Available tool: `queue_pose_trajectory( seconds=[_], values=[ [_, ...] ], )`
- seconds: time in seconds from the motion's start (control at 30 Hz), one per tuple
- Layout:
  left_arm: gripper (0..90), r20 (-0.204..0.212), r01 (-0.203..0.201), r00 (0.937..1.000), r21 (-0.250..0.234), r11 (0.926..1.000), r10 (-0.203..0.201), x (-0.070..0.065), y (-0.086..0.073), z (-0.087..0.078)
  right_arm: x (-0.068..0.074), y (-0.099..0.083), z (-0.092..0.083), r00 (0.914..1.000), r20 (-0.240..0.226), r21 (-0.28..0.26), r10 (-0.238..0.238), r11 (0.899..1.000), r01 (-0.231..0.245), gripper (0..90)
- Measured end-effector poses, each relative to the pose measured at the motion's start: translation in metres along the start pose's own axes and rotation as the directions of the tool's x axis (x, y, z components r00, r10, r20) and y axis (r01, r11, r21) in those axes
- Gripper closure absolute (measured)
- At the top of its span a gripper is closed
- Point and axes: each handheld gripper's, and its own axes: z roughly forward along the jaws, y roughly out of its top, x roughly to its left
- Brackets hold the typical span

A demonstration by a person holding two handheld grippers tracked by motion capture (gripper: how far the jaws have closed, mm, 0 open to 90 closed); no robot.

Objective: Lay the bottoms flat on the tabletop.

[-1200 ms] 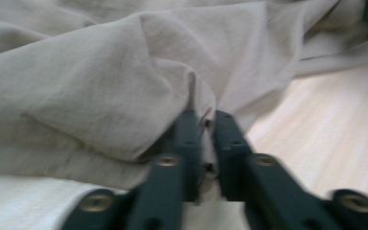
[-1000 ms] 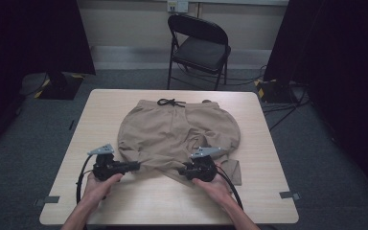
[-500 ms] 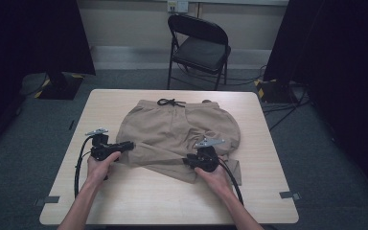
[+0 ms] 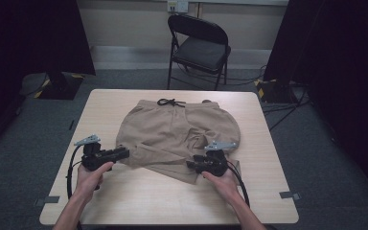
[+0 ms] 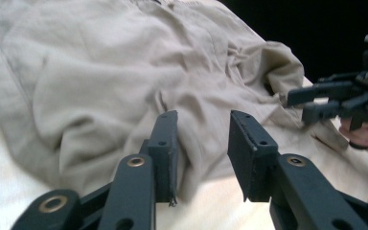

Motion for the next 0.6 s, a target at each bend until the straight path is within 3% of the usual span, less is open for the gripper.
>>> queue_pose_trajectory(
  seconds=[0.1,0.23,0.33,0.4,0.53,0.6],
  values=[
    [65.0,0.003,-0.007,1.0,0.017,0.9998,0.007,0.001,-0.006,0.003,0.001,-0.001,-0.009,0.9995,-0.03,-0.015,0.005,1.0,-0.005,63.6],
    [63.2,0.014,-0.001,0.9999,0.054,0.9985,0.0,0.001,-0.012,0.016,0.001,-0.004,-0.019,0.9992,-0.035,-0.036,0.02,0.999,-0.021,72.6],
    [61.7,0.001,0.011,0.9999,0.074,0.9972,-0.011,0.002,-0.013,0.023,-0.002,-0.007,-0.023,0.9995,-0.02,-0.036,0.026,0.999,-0.026,74.3],
    [62.2,-0.001,0.026,0.9997,0.07,0.9972,-0.026,0.003,-0.014,0.025,-0.003,-0.009,-0.023,0.9995,-0.012,-0.03,0.031,0.999,-0.031,74.0],
    [66.4,-0.014,0.047,0.9988,0.077,0.9959,-0.046,0.007,-0.014,0.031,-0.005,-0.017,-0.018,0.9994,0.0,0.007,0.034,0.999,-0.034,65.0],
    [74.4,-0.018,0.059,0.9982,0.075,0.9954,-0.058,0.009,-0.016,0.032,-0.004,-0.02,-0.015,0.9999,0.0,0.032,0.015,0.999,-0.015,61.4]
  ],
)
